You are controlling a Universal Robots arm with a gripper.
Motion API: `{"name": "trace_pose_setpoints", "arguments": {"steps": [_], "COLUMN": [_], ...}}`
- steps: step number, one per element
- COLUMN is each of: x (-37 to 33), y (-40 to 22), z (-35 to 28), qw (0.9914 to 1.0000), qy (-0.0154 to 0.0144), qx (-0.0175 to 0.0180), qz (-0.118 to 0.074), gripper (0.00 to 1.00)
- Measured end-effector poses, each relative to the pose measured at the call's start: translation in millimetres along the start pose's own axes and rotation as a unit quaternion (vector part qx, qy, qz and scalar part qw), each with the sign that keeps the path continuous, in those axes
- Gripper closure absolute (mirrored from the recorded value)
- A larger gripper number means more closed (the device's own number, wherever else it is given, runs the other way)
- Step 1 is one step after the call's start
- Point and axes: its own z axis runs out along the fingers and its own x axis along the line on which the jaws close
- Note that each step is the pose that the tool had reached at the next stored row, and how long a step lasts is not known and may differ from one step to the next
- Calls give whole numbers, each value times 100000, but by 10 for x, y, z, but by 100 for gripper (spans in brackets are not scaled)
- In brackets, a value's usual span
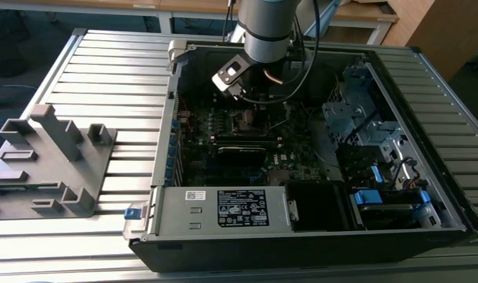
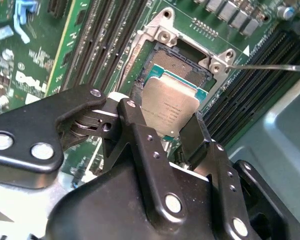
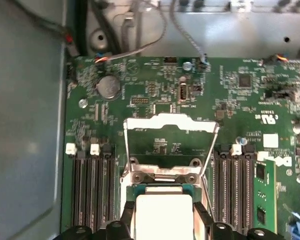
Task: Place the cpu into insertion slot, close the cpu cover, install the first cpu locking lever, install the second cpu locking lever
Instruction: 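Place the cpu into insertion slot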
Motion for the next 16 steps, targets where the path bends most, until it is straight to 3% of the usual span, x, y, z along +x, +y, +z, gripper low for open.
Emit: {"name": "trace_pose_setpoints", "arguments": {"steps": [3, 7, 11, 16], "x": [0, 12, 12, 12], "y": [0, -10, -12, -14], "z": [1, 6, 12, 15], "qw": [99981, 99976, 99927, 99929], "qy": [-58, -34, -71, -66], "qx": [-28, -38, -57, -64], "qz": [1952, 2178, 3812, 3769], "gripper": [46, 46, 46, 46]}}
